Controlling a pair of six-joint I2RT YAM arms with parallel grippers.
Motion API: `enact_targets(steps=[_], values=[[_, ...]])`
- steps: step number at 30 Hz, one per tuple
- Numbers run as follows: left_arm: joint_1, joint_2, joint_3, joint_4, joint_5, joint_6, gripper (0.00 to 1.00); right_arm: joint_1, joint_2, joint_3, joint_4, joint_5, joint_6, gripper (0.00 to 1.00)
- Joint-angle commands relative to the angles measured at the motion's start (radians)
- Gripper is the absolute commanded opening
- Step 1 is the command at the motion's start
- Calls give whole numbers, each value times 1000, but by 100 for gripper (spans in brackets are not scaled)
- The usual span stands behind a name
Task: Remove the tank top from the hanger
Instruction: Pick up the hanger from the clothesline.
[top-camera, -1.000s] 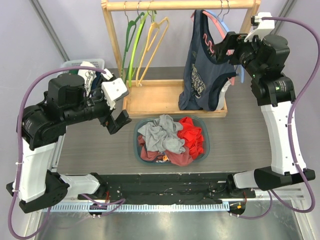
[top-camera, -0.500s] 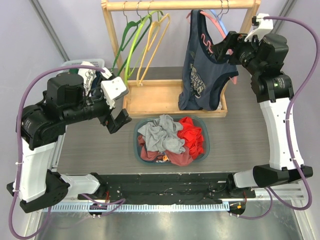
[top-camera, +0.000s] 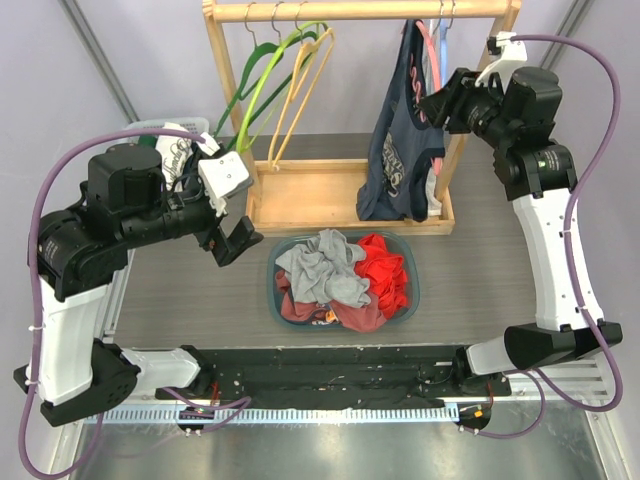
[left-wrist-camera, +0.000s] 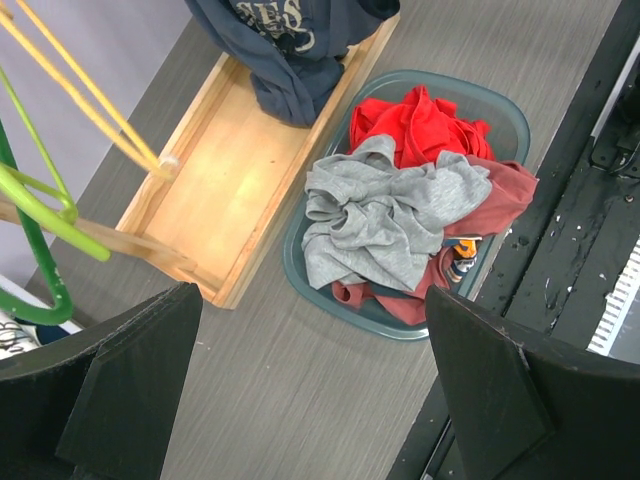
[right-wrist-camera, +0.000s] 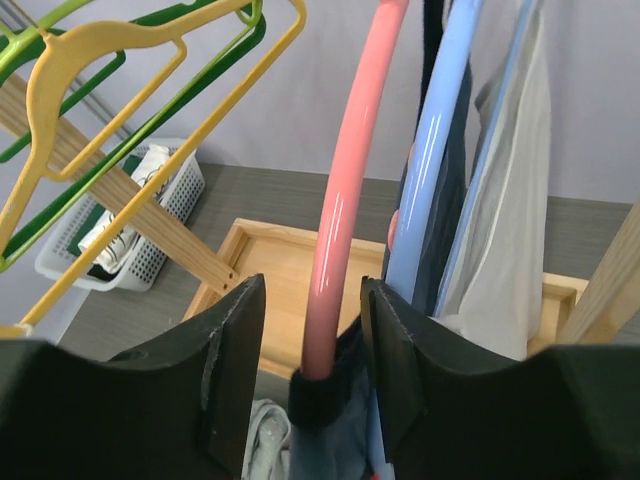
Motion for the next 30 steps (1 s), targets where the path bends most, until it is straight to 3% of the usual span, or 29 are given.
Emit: enact_targets(steps=[1,9,16,23,30], values=[[12,4,30,24,32,-14,100,17,-3,63,-11,3,-8,49],[19,10,39,23,51,-17,100,84,-18,160,-60,40,-14,72],[24,10,42,23,59,-19,100,168,7,232,-95,95,0,74],[28,2,35,21,60,-17,100,230,-39,129,-46,302,5,79],[28,-4,18,19,62,-14,100,231,-121,26,-15,351,-8,79]])
